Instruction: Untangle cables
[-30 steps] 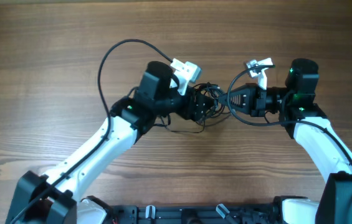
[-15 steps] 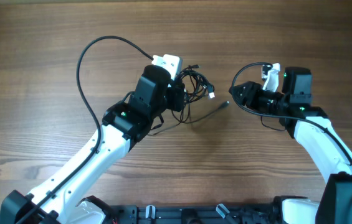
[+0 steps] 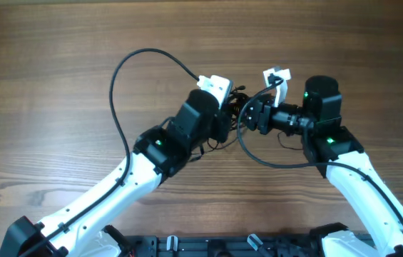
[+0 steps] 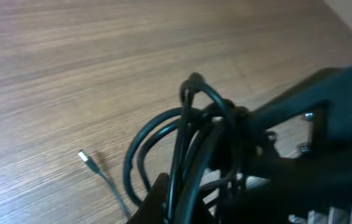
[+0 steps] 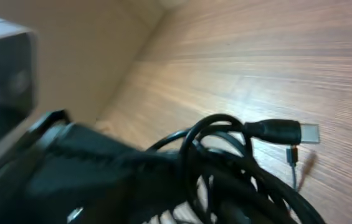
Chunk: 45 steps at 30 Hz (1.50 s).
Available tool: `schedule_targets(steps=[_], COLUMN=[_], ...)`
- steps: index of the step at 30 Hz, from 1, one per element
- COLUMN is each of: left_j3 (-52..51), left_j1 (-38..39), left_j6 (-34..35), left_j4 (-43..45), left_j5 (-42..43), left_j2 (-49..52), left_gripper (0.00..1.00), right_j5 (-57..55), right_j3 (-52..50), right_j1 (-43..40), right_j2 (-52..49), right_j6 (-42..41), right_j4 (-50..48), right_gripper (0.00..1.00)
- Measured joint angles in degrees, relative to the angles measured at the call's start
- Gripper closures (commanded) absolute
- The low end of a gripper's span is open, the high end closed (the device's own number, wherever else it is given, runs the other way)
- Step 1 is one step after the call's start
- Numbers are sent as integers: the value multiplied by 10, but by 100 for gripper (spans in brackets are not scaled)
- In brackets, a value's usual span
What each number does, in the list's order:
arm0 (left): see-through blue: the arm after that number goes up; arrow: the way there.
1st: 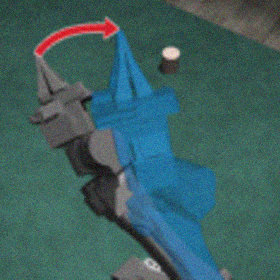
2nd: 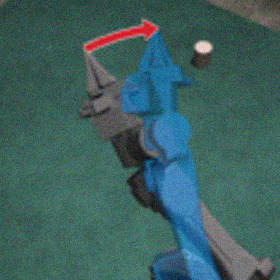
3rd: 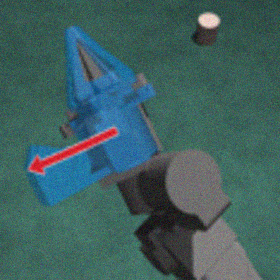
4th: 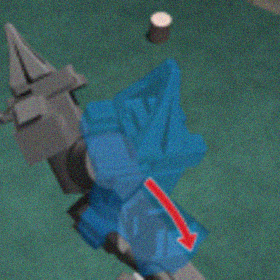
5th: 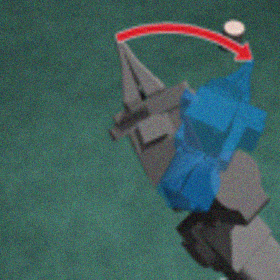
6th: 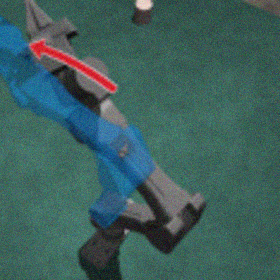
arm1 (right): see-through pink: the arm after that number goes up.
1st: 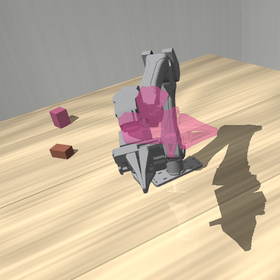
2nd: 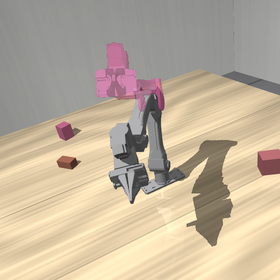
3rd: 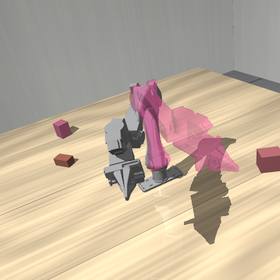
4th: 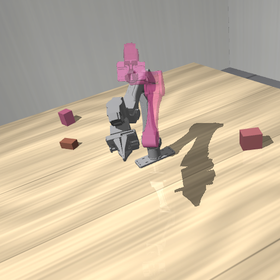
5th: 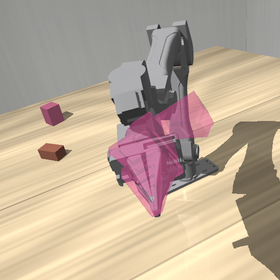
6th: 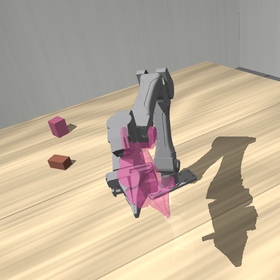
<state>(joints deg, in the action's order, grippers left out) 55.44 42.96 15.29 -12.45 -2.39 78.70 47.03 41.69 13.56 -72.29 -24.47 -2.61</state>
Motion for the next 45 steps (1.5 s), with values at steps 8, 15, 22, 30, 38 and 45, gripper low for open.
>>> schedule_targets(steps=[8, 15, 22, 30, 38, 45], left_j3=[3, -3, -2, 0, 0, 0], left_j1=[19, -3, -93, -80, -76, -19], left_j6=[14, 17, 48, 147, 44, -70], left_j4=[-44, 71, 37, 51, 80, 89], left_j5=[-25, -23, -43, 90, 285, 270], left_j2=[-33, -71, -129, 28, 45, 45], left_gripper=[95, 94, 49, 9, 12, 5], right_j5=[45, 27, -125, 264, 199, 218], right_j3=[-2, 1, 0, -3, -3, -3], right_j1=[-100, -340, -370, -292, -274, -274], right_j2=[1, 2, 2, 3, 3, 3], right_j6=[-53, -35, -7, 38, -206, -271], right_j4=[-62, 202, 253, -28, -78, -85], right_gripper=[96, 96, 96, 94, 94, 96])
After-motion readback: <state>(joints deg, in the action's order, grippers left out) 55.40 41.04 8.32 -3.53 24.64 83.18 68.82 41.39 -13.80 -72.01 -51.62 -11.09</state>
